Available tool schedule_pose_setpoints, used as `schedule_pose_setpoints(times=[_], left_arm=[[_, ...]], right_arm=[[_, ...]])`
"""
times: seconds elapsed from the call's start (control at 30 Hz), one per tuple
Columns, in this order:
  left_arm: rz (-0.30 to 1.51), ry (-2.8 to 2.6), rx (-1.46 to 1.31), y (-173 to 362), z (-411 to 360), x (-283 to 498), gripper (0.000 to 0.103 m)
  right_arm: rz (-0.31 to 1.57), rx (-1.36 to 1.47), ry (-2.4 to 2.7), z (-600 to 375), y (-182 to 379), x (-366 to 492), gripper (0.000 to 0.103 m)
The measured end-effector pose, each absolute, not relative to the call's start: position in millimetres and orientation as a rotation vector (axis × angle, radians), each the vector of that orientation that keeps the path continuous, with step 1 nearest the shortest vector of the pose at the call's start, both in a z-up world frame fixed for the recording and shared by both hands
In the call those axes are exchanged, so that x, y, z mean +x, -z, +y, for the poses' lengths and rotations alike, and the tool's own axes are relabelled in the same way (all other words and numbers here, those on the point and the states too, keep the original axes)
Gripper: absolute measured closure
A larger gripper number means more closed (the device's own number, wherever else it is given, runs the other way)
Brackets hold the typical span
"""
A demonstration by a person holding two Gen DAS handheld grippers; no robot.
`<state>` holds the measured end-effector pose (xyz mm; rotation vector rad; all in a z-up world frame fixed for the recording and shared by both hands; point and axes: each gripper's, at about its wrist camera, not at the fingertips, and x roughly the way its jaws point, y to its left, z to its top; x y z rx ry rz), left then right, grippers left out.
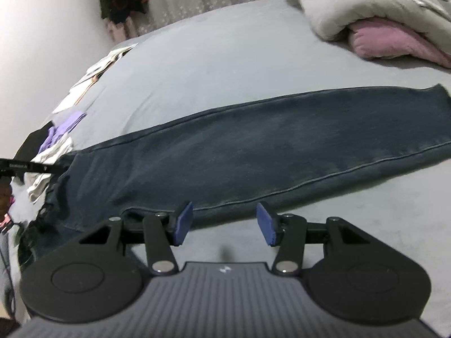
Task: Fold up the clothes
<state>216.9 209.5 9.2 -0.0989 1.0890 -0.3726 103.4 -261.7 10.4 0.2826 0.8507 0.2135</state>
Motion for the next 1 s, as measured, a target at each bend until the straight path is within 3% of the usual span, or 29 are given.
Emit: schedule_pose_setpoints(times=[0.2,0.33,0.5,0.6,0.7,0.83,1.0], left_arm=[[1.137,0.433,-0.210,12,209,230,0.060],[1.113,0.536,-0.556,34,239,234,0.061],[1.078,0.504,-0.733,56,252,232,0.067],[1.073,0.460,-0.719,48,256,230,0.068],[1.081,0.346,-0.523,23,251,222,0.055],[0.966,0.256,-0.288,-4,233,200,0.054],[0.877,0.402,-0.304,2,208,178,0.053]], right_arm=[[0.852,0.377,-0.205,-277,-1,96,0.050],[0.867,0.387,-0.210,-277,4,95,0.050],[0.886,0.405,-0.213,-274,10,98,0.050],[0.894,0.398,-0.216,-274,9,97,0.050],[0.890,0.382,-0.209,-275,6,96,0.050],[0.872,0.374,-0.213,-273,1,96,0.050],[0.879,0.324,-0.213,-249,-4,110,0.050]])
